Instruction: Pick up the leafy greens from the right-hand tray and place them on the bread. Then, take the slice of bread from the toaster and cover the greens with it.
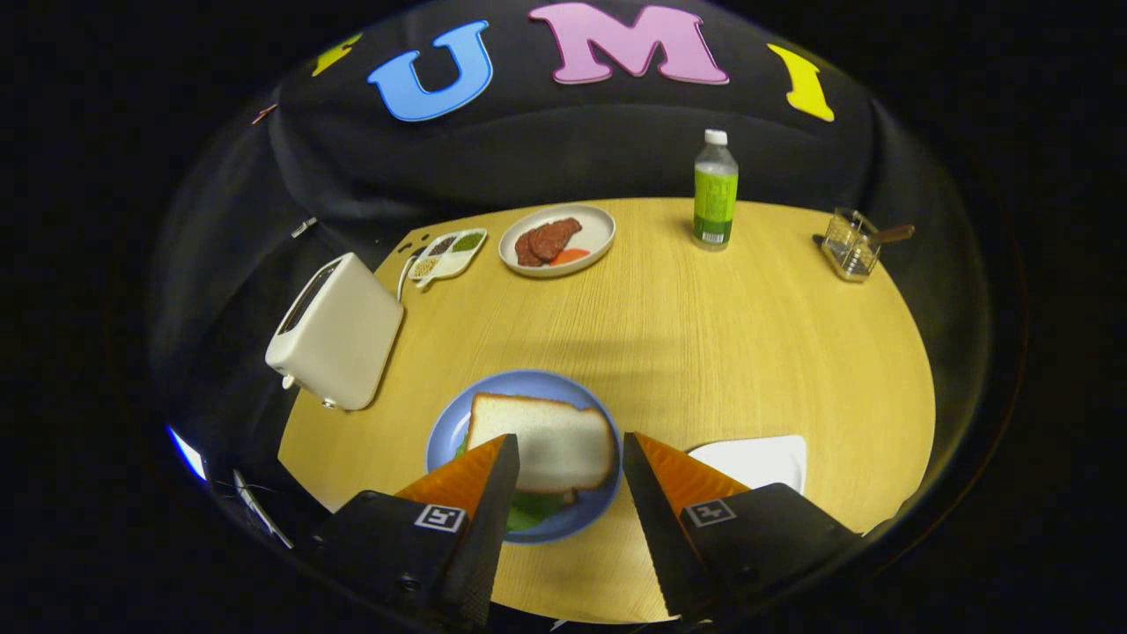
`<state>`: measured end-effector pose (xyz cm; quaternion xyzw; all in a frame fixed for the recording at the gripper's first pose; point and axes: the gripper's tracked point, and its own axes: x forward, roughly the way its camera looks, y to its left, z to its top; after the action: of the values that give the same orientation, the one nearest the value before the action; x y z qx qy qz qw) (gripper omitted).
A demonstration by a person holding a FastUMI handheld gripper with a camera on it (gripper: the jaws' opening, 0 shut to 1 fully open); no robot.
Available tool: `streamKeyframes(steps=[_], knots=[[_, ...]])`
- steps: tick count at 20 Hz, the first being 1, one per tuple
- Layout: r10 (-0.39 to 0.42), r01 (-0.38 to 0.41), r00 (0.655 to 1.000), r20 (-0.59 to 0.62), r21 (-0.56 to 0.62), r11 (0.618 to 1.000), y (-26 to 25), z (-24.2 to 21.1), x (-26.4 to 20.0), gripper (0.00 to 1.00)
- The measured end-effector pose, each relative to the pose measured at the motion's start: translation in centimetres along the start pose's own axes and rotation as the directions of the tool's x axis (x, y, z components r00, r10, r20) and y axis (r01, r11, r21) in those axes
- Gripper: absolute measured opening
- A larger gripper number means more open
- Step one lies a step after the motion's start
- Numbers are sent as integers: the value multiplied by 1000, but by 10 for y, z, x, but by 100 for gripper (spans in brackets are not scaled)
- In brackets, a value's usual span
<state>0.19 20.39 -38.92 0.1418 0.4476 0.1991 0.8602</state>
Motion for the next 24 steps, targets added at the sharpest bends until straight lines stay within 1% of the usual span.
streamKeyframes(steps=[2,4,7,10,12,15,18,20,22,24], knots=[[-21,26,994,107,-46,999,1,29,-21,75],[-32,47,978,206,-68,997,4,59,-45,75],[-48,79,945,323,-84,993,7,98,-84,77],[-65,112,903,424,-86,990,6,133,-124,79],[-83,146,873,480,-96,985,3,150,-147,81],[-123,230,827,548,-131,964,-5,167,-182,85],[-139,259,786,603,-118,959,-4,176,-213,85],[-150,271,758,635,-98,957,-6,177,-227,88],[-157,300,726,669,-103,948,-11,181,-239,90],[-165,332,711,684,-119,936,-16,180,-246,91]])
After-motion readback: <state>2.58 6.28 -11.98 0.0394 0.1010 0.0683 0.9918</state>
